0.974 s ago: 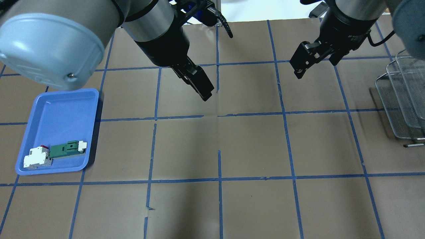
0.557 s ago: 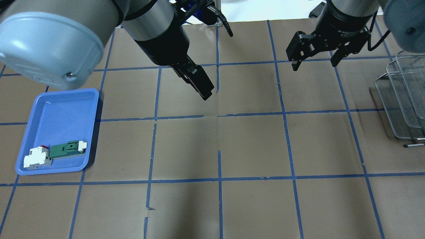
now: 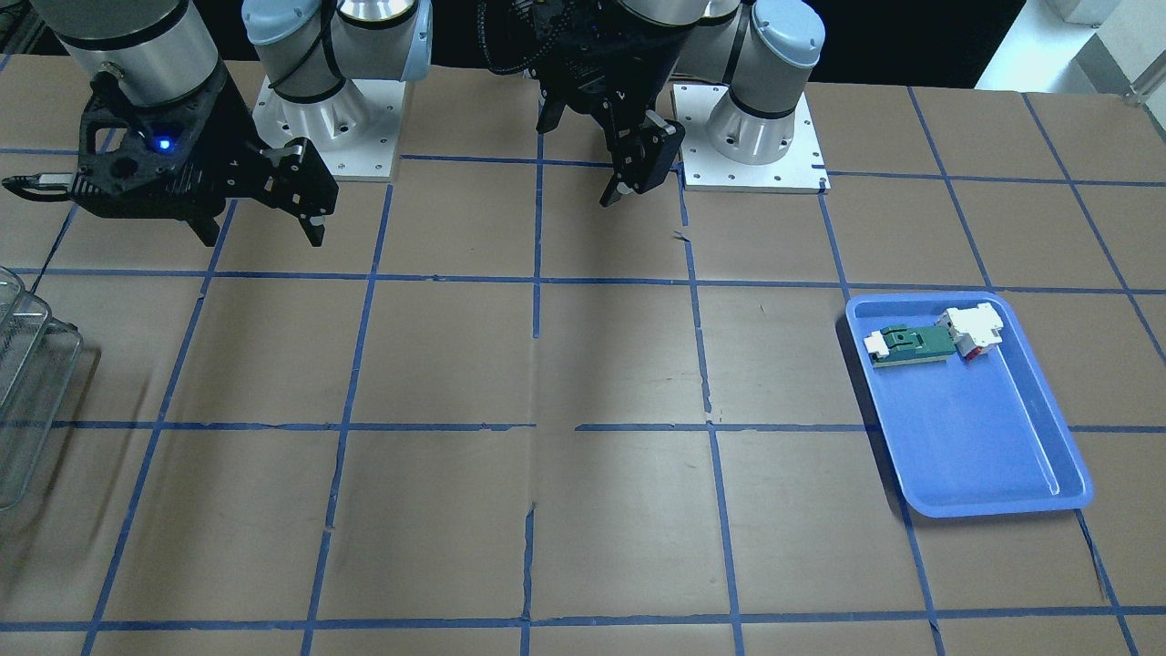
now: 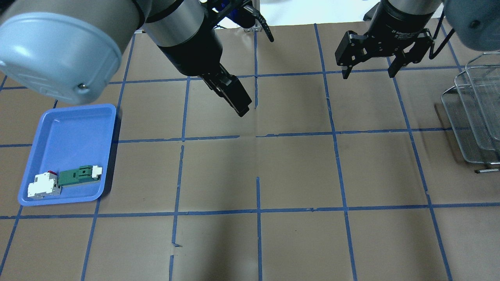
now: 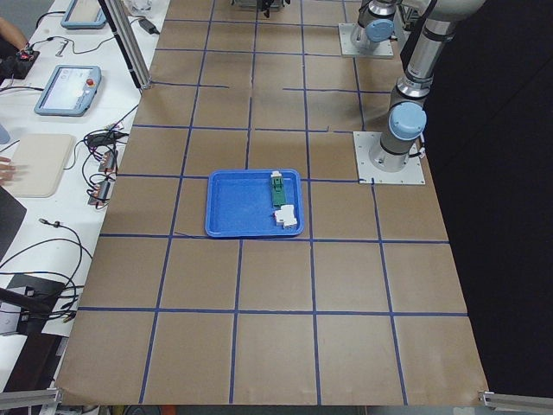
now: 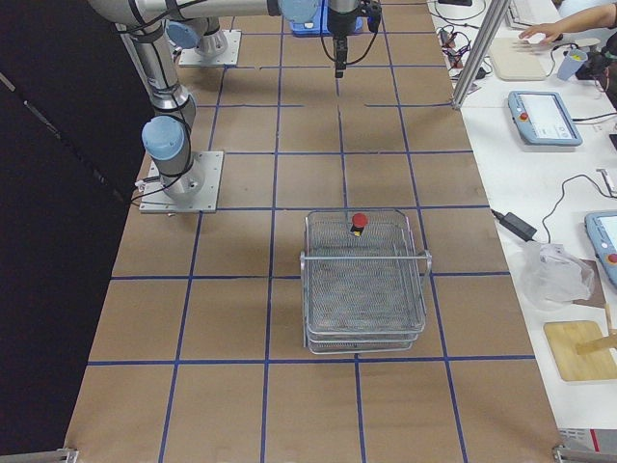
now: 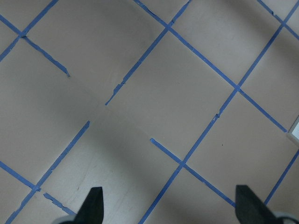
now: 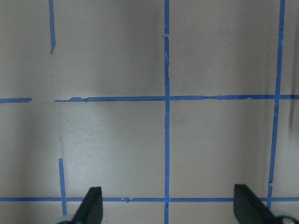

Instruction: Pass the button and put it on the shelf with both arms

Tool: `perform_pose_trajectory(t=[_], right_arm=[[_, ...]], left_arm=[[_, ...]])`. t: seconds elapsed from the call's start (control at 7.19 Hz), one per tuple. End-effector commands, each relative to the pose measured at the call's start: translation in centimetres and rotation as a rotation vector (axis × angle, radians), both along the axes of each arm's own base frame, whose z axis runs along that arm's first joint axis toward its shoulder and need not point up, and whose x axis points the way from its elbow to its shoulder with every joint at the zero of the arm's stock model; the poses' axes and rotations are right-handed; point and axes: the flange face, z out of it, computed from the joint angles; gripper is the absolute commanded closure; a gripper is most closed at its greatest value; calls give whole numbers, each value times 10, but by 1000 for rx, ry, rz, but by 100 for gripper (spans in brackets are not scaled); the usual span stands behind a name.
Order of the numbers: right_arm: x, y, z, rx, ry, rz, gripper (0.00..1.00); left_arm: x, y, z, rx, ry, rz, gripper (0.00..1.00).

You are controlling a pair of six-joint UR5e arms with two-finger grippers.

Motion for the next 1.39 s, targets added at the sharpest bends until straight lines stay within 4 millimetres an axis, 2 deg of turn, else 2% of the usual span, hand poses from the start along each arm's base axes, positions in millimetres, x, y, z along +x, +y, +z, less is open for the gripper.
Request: perform_pose_trajectory(t=[0.0, 0.97, 1.25], right_arm=[[0, 1, -1, 4, 0, 0, 0], [-4, -1, 1, 4, -2, -19, 0], [-11, 1, -9, 24, 67, -1, 0]], left_arm=[[0, 0, 1, -2, 1, 1, 0], [0, 0, 1, -2, 1, 1, 0], [0, 0, 1, -3, -1, -1, 0]])
